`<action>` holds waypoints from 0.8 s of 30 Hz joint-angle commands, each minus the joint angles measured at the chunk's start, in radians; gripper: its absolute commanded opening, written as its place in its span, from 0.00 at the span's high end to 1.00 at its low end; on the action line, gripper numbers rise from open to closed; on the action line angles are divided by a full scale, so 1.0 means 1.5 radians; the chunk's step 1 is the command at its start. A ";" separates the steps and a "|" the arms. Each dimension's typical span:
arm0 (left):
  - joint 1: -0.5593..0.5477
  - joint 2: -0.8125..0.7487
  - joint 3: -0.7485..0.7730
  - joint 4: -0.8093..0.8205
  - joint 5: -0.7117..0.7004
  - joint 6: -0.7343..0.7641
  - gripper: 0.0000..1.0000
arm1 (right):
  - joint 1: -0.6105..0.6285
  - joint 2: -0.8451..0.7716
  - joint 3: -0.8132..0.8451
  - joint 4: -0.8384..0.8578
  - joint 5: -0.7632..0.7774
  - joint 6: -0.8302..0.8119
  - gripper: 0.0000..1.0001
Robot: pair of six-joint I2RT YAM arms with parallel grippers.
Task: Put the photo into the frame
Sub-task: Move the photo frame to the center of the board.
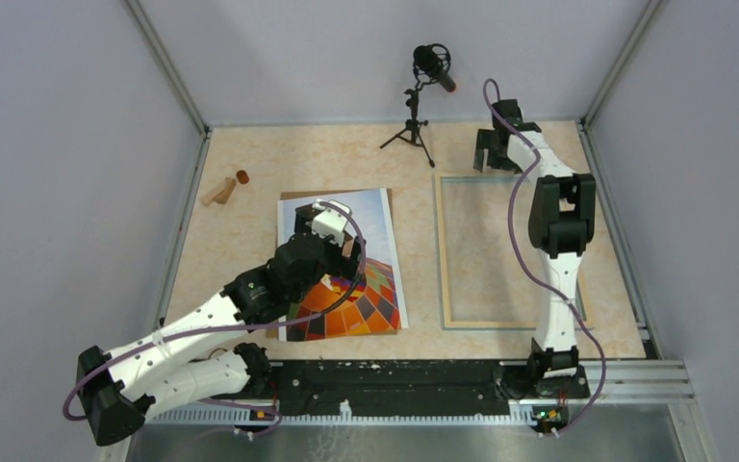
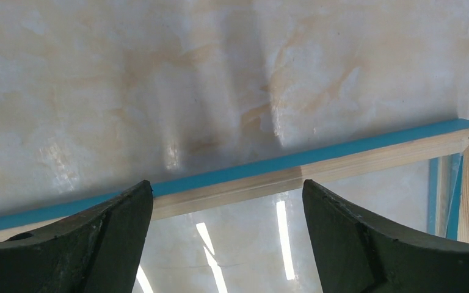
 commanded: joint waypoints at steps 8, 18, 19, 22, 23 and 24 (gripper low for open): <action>0.004 -0.011 0.000 0.027 0.007 -0.001 0.02 | 0.007 -0.097 -0.042 -0.029 -0.032 -0.019 0.09; 0.010 -0.007 0.001 0.027 0.017 -0.003 0.02 | 0.022 -0.225 -0.198 -0.044 -0.051 -0.009 0.06; 0.011 -0.006 0.000 0.027 0.020 -0.005 0.02 | 0.030 -0.255 -0.230 -0.044 -0.051 -0.002 0.06; 0.013 0.005 0.003 0.026 0.040 -0.016 0.02 | 0.063 -0.347 -0.333 -0.041 -0.063 0.039 0.04; 0.013 0.012 0.004 0.026 0.051 -0.024 0.02 | 0.075 -0.388 -0.375 -0.038 -0.093 0.055 0.04; 0.014 0.017 0.005 0.026 0.065 -0.034 0.02 | 0.087 -0.418 -0.419 -0.033 -0.119 0.074 0.03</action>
